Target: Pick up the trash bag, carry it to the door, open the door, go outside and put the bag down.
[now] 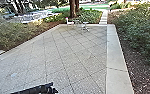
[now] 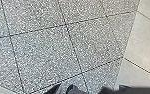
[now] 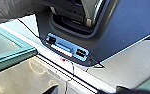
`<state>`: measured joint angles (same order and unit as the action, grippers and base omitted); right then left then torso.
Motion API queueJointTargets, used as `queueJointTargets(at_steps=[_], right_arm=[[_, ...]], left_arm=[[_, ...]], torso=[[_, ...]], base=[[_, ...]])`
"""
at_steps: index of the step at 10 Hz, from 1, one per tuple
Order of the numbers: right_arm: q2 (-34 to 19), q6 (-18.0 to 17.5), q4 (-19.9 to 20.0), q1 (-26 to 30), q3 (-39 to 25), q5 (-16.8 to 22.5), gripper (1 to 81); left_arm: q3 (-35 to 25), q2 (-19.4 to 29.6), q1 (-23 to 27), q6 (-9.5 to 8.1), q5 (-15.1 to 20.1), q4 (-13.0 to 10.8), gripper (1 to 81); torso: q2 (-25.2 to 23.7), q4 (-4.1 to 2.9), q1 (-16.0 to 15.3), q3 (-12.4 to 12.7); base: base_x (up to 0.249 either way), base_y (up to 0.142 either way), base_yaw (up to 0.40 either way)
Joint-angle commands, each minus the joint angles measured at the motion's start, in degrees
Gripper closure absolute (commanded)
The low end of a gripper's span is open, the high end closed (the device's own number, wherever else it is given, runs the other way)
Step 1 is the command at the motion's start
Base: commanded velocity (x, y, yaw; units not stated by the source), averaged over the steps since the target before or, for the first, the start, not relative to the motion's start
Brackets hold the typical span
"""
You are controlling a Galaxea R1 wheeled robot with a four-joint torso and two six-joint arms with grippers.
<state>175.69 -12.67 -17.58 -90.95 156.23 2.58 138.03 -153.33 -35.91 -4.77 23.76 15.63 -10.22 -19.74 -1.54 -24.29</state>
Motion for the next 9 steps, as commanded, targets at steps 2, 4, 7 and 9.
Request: queueJointTargets(at_steps=[2, 4, 7, 9], right_arm=[[1.1, -0.2, 0.4, 0.5, -0.8, 3.4, 1.0], [1.1, -0.3, 0.4, 0.5, -0.9, 3.4, 1.0], [1.1, -0.5, 0.4, 0.5, -0.8, 3.4, 1.0], [1.0, -0.5, 0.4, 0.5, -0.8, 3.4, 1.0]], left_arm=[[0.1, 1.5, 7.1, 0.11, 2.7, 0.2, 1.0], [-0.7, 0.6, 3.7, 0.45, 4.9, -0.1, 1.0], [-0.6, -3.5, -6.4, 3.52, 5.0, -5.0, 1.0], [-0.7, -5.7, -14.5, 4.15, 4.9, -10.8, 1.0]], torso=[[0.0, 0.00, 0.0, 0.0], [0.0, 0.00, 0.0, 1.7], [0.0, 0.00, 0.0, 6.3], [0.0, 0.00, 0.0, 9.4]], base=[[0.000, 0.000, 0.000], [0.000, 0.000, 0.000], [0.000, 0.000, 0.000], [0.000, 0.000, 0.000]])
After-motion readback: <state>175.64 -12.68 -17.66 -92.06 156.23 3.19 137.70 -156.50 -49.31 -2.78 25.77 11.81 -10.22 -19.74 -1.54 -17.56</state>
